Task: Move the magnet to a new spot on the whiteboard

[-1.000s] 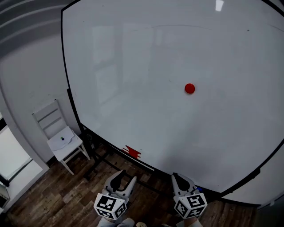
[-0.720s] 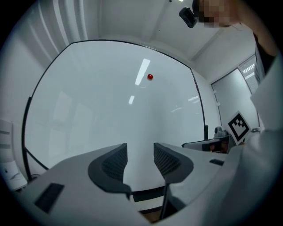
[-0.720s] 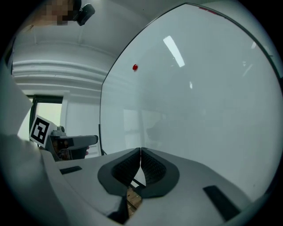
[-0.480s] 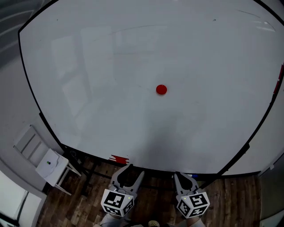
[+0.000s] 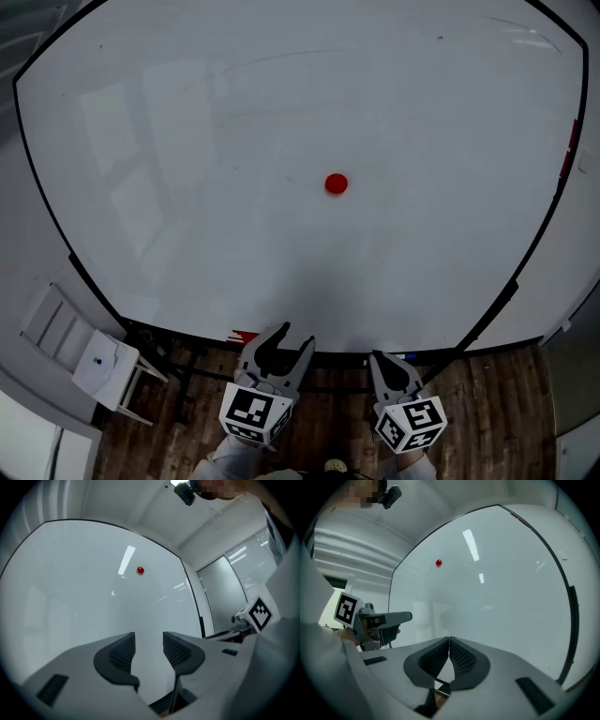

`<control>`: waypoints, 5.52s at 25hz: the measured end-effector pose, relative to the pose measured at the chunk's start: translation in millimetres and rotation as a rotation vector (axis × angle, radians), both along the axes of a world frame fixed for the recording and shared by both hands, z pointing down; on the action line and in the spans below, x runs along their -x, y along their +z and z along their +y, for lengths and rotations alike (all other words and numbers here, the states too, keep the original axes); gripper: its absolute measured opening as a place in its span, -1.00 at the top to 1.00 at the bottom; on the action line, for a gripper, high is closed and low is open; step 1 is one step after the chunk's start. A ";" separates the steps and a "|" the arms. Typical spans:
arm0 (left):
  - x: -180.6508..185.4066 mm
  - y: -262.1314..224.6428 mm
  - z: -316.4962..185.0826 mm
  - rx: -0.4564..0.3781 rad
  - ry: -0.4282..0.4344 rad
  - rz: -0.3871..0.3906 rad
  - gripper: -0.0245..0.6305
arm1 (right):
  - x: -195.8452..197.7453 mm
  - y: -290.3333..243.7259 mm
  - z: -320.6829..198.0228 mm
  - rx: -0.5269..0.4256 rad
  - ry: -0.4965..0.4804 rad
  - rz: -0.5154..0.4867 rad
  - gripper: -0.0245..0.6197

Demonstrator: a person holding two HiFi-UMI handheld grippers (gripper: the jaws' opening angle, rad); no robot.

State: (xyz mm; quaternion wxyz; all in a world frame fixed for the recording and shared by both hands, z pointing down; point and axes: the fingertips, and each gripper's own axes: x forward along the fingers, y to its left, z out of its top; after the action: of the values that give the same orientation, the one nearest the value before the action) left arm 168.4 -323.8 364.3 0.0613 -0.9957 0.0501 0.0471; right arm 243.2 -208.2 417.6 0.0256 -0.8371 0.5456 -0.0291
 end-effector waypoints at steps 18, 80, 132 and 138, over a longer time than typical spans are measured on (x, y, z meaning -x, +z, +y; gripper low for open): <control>-38.4 -126.0 4.7 -0.151 -0.059 0.163 0.35 | -49.0 -103.2 28.2 -0.072 0.053 0.201 0.84; -90.1 -225.4 -6.8 -0.472 -0.333 0.191 0.55 | -65.1 -91.2 49.3 -0.115 0.060 0.126 0.84; 39.3 -79.9 -80.8 -0.059 -0.430 0.105 0.54 | -32.1 -57.6 7.7 -0.127 -0.024 0.043 0.84; 33.2 -152.8 -93.9 -0.208 -0.410 0.138 0.54 | -24.5 -72.9 -0.5 -0.149 -0.074 0.055 0.84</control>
State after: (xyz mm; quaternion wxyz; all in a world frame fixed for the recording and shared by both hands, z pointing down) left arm 135.2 -417.8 211.6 0.1685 -0.9474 0.2504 0.1066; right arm 267.8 -208.7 344.7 0.0716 -0.8127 0.5772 0.0338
